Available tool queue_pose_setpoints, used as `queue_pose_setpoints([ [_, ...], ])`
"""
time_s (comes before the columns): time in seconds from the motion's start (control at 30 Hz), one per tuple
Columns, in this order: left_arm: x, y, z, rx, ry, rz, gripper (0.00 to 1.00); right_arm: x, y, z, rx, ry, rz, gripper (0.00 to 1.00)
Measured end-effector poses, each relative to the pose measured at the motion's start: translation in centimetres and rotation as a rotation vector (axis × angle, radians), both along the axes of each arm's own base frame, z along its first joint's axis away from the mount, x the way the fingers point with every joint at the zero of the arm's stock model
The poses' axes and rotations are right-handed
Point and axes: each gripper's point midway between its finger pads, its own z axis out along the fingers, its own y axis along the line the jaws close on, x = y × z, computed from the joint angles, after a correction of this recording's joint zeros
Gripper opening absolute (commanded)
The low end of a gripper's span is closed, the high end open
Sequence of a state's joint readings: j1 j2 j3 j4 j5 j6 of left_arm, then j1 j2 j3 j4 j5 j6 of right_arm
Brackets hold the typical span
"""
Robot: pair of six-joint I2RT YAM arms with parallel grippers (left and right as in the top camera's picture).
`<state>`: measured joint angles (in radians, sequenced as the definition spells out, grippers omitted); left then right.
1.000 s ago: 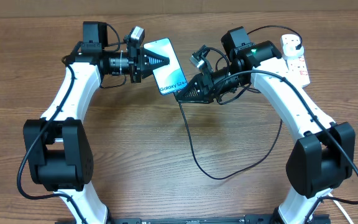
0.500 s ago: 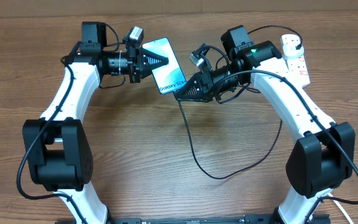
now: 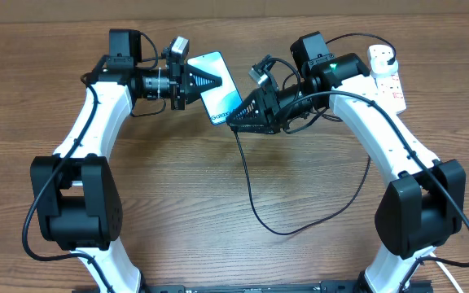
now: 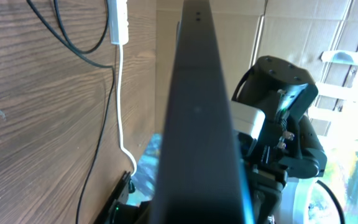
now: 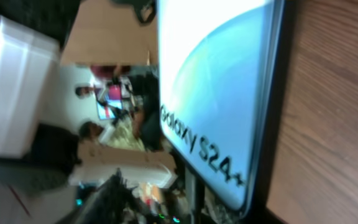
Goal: Plug charger to phone and switch on socket
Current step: 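Open the right gripper and pull it back from the plug, then lower the phone with the left gripper toward the table center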
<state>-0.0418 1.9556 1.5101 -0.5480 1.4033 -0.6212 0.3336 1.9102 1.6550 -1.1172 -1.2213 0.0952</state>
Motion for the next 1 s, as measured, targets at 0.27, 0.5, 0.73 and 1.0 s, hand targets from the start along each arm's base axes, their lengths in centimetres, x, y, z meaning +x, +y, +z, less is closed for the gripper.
queue_pose_setpoints([
  [0.27, 0.3, 0.5, -0.2, 0.012, 0.005, 0.018, 0.04, 0.6, -0.5, -1.6, -0.1, -0.006, -0.038, 0.81],
  [0.5, 1.6, 1.6, -1.9, 0.109, 0.007, 0.097, 0.04, 1.8, -1.8, -4.3, -0.28, -0.02, -0.108, 0.97],
  [0.73, 2.0, 4.0, -7.2, 0.398, 0.142, 0.24, 0.04, 2.8, -4.2, -7.2, -0.506, -0.03, -0.195, 1.0],
  [1.0, 2.8, 7.0, -11.3, 0.7, 0.201, 0.395, 0.04, 3.9, -6.4, -9.0, -0.67, -0.052, -0.271, 1.0],
])
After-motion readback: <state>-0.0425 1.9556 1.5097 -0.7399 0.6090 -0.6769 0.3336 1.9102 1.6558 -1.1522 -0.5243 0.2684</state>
